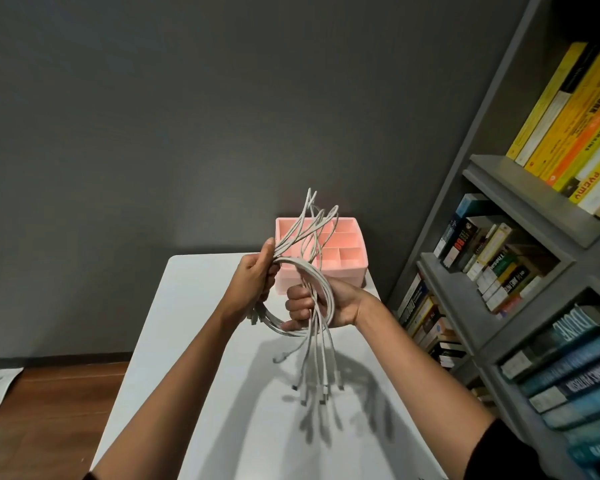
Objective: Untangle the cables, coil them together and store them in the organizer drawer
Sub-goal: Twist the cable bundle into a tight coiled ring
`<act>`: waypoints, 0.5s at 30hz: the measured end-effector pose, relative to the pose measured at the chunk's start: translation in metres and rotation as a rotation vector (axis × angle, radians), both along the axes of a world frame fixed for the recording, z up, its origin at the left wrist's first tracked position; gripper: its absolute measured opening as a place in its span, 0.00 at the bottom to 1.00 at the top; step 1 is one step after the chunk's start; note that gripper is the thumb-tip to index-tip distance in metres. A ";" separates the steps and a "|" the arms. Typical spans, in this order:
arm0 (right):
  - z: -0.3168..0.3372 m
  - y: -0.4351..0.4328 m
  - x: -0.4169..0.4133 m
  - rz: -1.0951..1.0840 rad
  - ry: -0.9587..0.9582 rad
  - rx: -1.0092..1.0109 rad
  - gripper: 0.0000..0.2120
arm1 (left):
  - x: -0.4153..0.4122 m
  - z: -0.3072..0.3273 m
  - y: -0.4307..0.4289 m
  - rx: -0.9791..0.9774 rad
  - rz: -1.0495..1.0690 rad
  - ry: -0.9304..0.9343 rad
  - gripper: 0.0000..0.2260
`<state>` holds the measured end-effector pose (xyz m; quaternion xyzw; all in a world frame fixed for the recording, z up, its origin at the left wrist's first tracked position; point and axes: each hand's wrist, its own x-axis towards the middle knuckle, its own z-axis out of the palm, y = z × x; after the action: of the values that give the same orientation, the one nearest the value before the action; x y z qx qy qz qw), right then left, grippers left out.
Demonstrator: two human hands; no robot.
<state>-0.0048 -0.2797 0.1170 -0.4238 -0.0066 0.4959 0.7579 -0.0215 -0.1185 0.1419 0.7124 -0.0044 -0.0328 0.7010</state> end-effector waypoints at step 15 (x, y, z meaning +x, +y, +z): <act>-0.019 0.014 -0.005 -0.009 -0.096 -0.479 0.15 | 0.014 -0.017 0.020 0.268 0.193 -0.043 0.26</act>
<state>-0.0101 -0.2661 0.0982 -0.6145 0.0770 0.4590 0.6370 -0.0074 -0.0985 0.1247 0.7972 0.0533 0.0495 0.5993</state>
